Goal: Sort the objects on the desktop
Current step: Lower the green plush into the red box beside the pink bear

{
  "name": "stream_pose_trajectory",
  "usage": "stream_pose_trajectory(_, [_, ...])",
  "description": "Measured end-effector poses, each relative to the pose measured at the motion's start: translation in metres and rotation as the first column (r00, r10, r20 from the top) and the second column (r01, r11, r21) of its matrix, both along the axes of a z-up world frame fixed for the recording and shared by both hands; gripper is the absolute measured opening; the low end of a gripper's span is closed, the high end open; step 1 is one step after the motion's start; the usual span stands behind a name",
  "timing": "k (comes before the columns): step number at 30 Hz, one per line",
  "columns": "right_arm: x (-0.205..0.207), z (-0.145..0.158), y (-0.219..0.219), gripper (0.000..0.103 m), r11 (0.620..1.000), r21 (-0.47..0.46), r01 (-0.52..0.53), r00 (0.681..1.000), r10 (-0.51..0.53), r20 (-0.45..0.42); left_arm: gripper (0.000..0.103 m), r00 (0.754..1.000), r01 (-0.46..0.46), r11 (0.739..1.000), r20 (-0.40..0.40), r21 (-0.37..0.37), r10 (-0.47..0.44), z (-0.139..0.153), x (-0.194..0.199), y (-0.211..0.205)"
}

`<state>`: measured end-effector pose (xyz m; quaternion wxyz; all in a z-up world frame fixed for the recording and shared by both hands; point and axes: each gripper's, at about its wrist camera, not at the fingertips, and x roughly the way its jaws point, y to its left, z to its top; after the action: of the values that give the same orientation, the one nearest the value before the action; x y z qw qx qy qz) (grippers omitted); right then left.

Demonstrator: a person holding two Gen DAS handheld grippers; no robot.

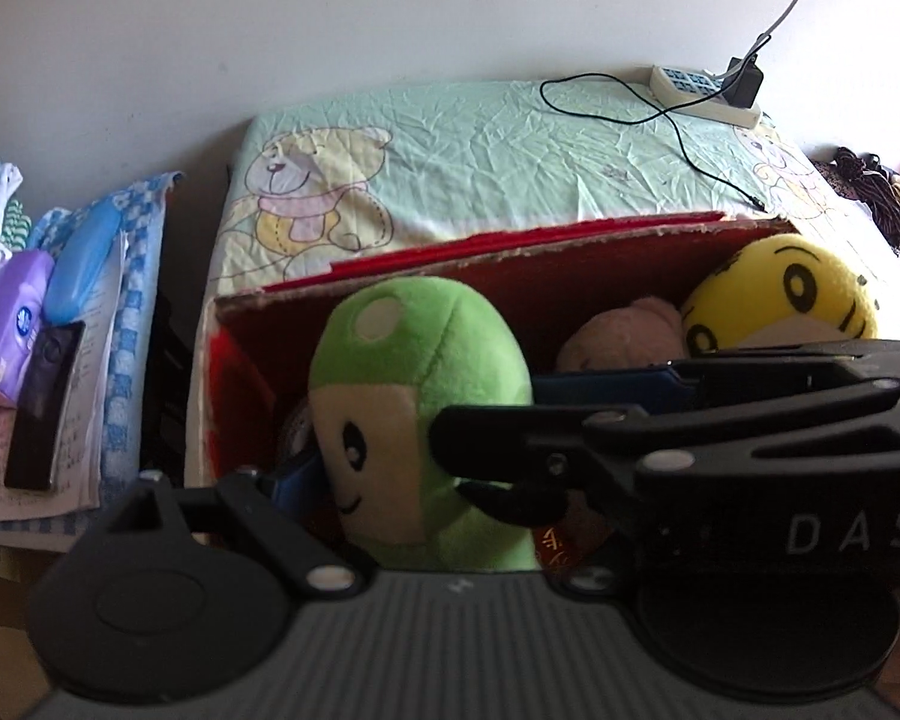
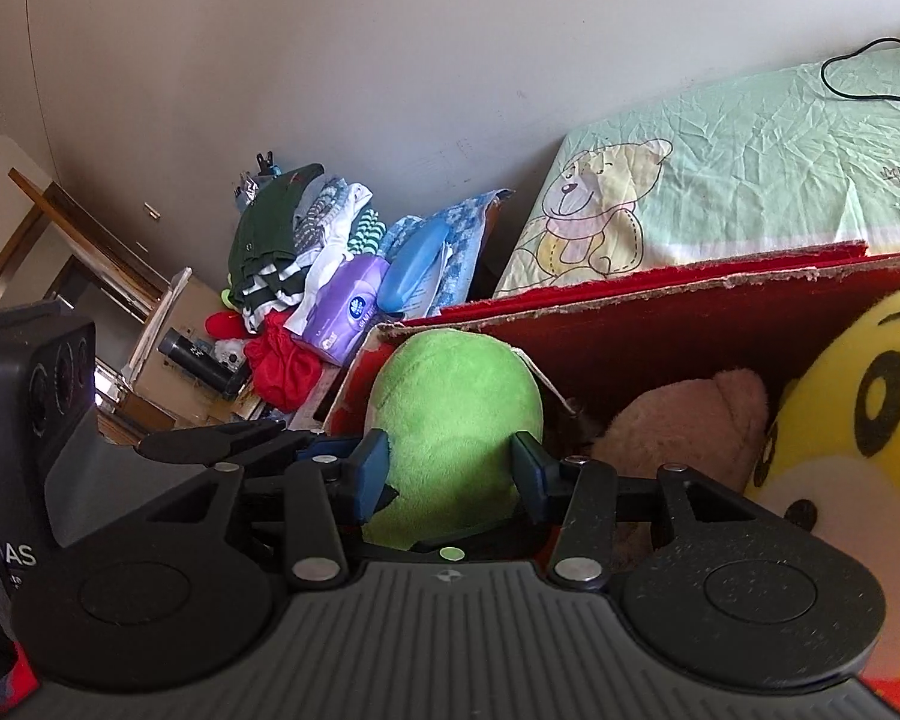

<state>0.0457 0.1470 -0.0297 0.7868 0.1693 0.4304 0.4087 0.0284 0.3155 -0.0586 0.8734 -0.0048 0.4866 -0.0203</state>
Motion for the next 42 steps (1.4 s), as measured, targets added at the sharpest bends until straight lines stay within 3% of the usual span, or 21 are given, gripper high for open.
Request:
stream_pose_trajectory(9, [0.005, -0.001, 0.015, 0.048, 0.999, -0.038, -0.022, 1.0, 0.023, 0.016, 0.085, 1.0, -0.016, 1.0, 0.007, -0.007, 0.016, -0.001, -0.011, 0.005])
stream_pose_trajectory(15, [0.008, -0.006, 0.013, 0.048, 1.0, -0.008, -0.028, 1.0, 0.027, -0.013, 0.086, 0.999, -0.007, 1.0, 0.042, -0.016, 0.008, 0.001, -0.021, 0.008])
stream_pose_trajectory(20, [0.014, -0.012, 0.011, 0.046, 0.994, 0.061, -0.087, 0.993, 0.092, -0.079, 0.088, 0.999, -0.014, 1.0, 0.051, 0.027, 0.013, 0.002, -0.027, 0.003])
stream_pose_trajectory(24, [0.018, -0.016, 0.011, 0.047, 0.994, 0.072, -0.077, 0.988, 0.086, -0.125, 0.086, 0.999, -0.015, 0.999, 0.048, 0.039, 0.014, 0.003, -0.03, 0.003])
stream_pose_trajectory(35, [0.019, -0.018, 0.005, 0.049, 0.993, 0.098, -0.064, 0.987, 0.078, -0.144, 0.086, 0.998, -0.033, 0.999, 0.048, 0.008, 0.032, 0.012, -0.033, 0.009])
stream_pose_trajectory(42, [0.021, -0.019, -0.003, 0.039, 0.992, 0.123, -0.016, 0.987, 0.035, -0.157, 0.087, 0.998, -0.025, 0.999, 0.053, 0.045, 0.022, 0.008, -0.033, 0.001])
